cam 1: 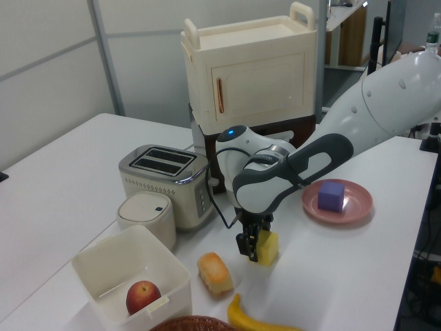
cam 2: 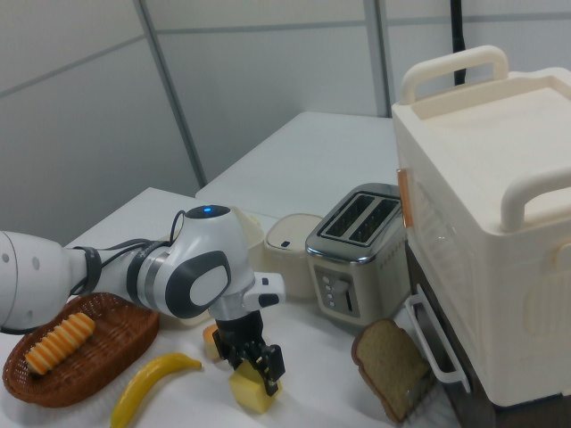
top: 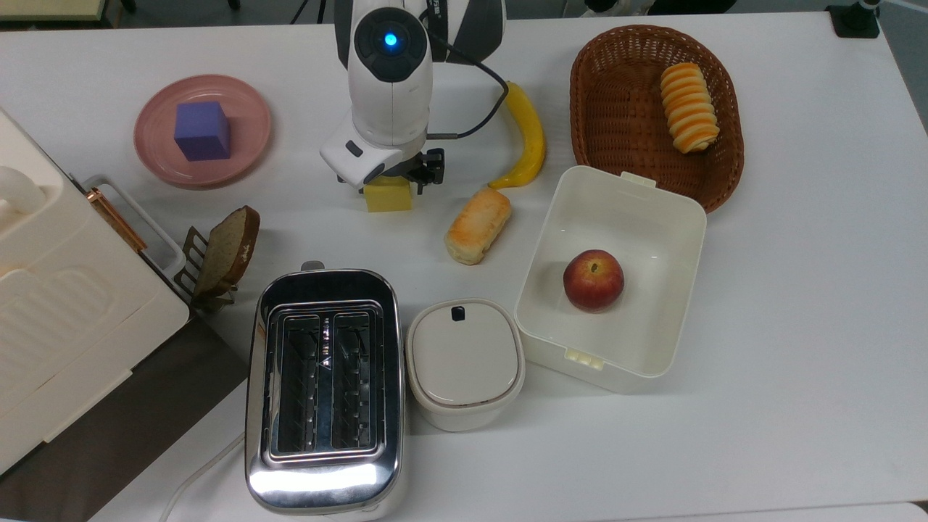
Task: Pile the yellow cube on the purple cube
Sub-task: 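Lower the gripper onto the yellow cube and close on it, then lift the yellow cube and carry it over the purple cube, then lower the yellow cube onto the purple cube and open the gripper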
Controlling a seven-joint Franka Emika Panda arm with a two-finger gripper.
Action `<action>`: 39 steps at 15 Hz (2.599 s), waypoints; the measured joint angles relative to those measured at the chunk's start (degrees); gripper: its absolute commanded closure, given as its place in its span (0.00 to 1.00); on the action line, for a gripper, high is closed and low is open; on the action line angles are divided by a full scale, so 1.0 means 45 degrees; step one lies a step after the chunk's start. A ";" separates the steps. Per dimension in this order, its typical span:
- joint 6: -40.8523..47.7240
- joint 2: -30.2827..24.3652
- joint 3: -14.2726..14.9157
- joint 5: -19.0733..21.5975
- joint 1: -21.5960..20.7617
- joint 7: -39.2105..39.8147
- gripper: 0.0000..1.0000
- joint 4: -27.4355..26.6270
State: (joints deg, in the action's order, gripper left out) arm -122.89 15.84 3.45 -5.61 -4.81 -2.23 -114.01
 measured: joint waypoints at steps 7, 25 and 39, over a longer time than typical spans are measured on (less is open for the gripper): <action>0.1845 -0.0811 0.0113 0.0003 0.0230 0.0001 0.79 0.1152; 0.3183 -0.1303 0.3015 0.1590 0.3510 0.6245 0.76 0.2008; 0.3015 -0.1103 0.3036 0.1954 0.4064 0.7205 0.00 0.1441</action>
State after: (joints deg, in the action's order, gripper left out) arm -109.32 10.88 17.11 3.18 13.48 30.20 -107.53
